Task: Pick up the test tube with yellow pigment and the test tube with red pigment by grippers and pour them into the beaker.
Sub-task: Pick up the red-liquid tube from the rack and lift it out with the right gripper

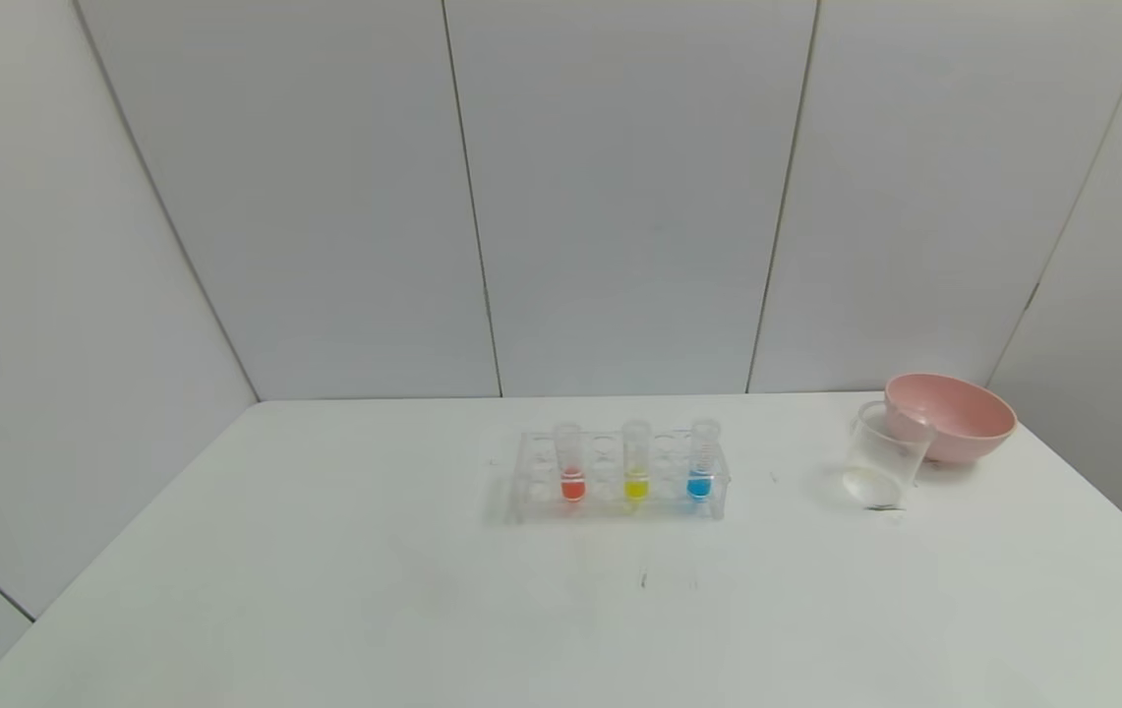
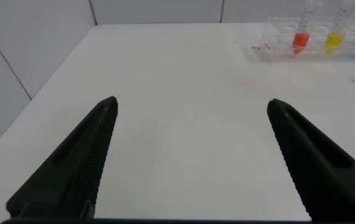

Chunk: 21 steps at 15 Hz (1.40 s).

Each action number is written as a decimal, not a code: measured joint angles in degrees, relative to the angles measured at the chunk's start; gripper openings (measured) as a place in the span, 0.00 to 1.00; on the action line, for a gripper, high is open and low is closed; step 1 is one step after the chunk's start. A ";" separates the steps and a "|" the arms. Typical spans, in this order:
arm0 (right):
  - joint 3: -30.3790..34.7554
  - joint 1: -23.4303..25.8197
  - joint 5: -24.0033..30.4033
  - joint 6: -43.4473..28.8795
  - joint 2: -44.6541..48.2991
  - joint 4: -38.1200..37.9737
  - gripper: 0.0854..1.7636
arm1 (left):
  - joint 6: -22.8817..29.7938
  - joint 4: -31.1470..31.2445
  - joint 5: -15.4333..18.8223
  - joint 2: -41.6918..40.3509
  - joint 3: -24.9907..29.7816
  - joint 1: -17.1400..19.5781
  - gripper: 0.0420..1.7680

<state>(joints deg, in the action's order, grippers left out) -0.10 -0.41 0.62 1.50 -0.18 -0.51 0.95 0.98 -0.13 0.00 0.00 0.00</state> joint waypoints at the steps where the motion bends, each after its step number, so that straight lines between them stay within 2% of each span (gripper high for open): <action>1: 0.00 0.00 0.00 0.00 0.00 0.00 0.97 | 0.00 0.00 0.00 0.00 0.00 0.00 0.97; 21: 0.00 0.00 -0.98 -1.29 0.00 0.27 0.97 | 0.00 0.00 -0.02 0.00 0.00 0.00 0.97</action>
<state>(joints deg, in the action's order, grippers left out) -0.10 -0.41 -0.35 0.21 -0.18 -0.24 0.95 0.98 -0.16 0.00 0.00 0.00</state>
